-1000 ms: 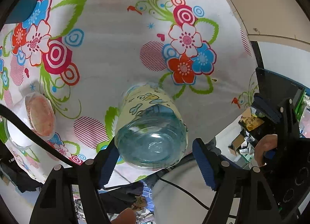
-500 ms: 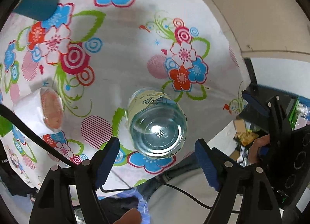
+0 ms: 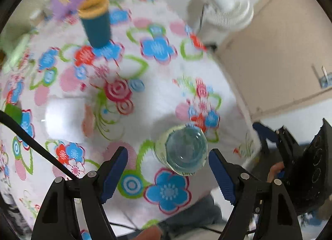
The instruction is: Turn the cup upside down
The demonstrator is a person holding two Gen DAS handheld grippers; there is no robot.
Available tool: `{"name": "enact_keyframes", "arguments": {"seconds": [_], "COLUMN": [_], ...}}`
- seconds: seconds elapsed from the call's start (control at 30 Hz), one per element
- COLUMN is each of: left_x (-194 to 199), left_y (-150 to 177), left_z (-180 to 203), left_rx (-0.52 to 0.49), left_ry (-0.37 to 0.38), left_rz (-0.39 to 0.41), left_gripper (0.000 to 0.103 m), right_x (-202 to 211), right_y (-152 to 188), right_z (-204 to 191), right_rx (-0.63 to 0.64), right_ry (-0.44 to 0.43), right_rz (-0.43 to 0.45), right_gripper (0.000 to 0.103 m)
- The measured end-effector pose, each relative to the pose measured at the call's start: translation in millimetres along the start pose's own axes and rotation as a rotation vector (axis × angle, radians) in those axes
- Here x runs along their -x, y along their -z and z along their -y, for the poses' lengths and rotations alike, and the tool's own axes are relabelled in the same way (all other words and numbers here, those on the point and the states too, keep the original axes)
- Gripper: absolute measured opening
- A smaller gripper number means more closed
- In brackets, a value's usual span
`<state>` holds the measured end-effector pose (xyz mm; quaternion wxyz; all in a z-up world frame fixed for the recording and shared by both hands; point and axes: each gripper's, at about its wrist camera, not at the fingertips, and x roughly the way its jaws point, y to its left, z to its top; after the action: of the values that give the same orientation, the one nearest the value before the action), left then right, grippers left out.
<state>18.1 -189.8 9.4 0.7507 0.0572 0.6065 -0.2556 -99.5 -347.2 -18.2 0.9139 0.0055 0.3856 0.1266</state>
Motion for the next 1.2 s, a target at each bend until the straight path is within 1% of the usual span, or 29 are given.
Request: {"name": "enact_keyframes", "arguments": {"seconds": [0.07, 0.1, 0.2, 0.23, 0.4, 0.47, 0.57, 0.7, 0.8, 0.97, 1.2], "left_x": [12, 18, 26, 28, 37, 42, 45, 49, 54, 61, 66], "left_y": [12, 23, 39, 46, 67, 74, 81, 94, 106, 124, 141], "left_z": [-3, -6, -12, -14, -25, -29, -31, -33, -33, -34, -42], "left_rx": [0.024, 0.046, 0.102, 0.121, 0.197, 0.217, 0.231, 0.252, 0.267, 0.283, 0.314], "left_ry": [-0.005, -0.02, -0.06, -0.07, -0.118, -0.162, -0.232, -0.3, -0.348, -0.399, -0.437], "left_rz": [0.11, 0.189, 0.329, 0.367, 0.497, 0.558, 0.618, 0.691, 0.747, 0.802, 0.832], "left_gripper": [0.083, 0.086, 0.088, 0.088, 0.088, 0.089, 0.089, 0.091, 0.093, 0.096, 0.098], "right_x": [1, 2, 3, 3, 3, 2, 4, 8, 10, 11, 17], "right_y": [-2, -3, -4, -5, -7, -9, -11, -15, -16, -16, -13], "right_z": [-2, -3, -7, -9, -17, -22, -29, -37, -44, -57, -76], "right_rx": [-0.003, -0.006, -0.01, -0.009, -0.008, -0.007, 0.002, 0.007, 0.003, 0.005, 0.008], "right_ry": [0.004, 0.005, 0.005, 0.006, -0.002, -0.004, 0.013, 0.052, 0.052, 0.047, 0.034], "right_rz": [0.009, 0.016, 0.028, 0.029, 0.032, 0.037, 0.05, 0.083, 0.103, 0.132, 0.179], "right_gripper": [0.084, 0.084, 0.084, 0.084, 0.084, 0.084, 0.084, 0.084, 0.084, 0.084, 0.084]}}
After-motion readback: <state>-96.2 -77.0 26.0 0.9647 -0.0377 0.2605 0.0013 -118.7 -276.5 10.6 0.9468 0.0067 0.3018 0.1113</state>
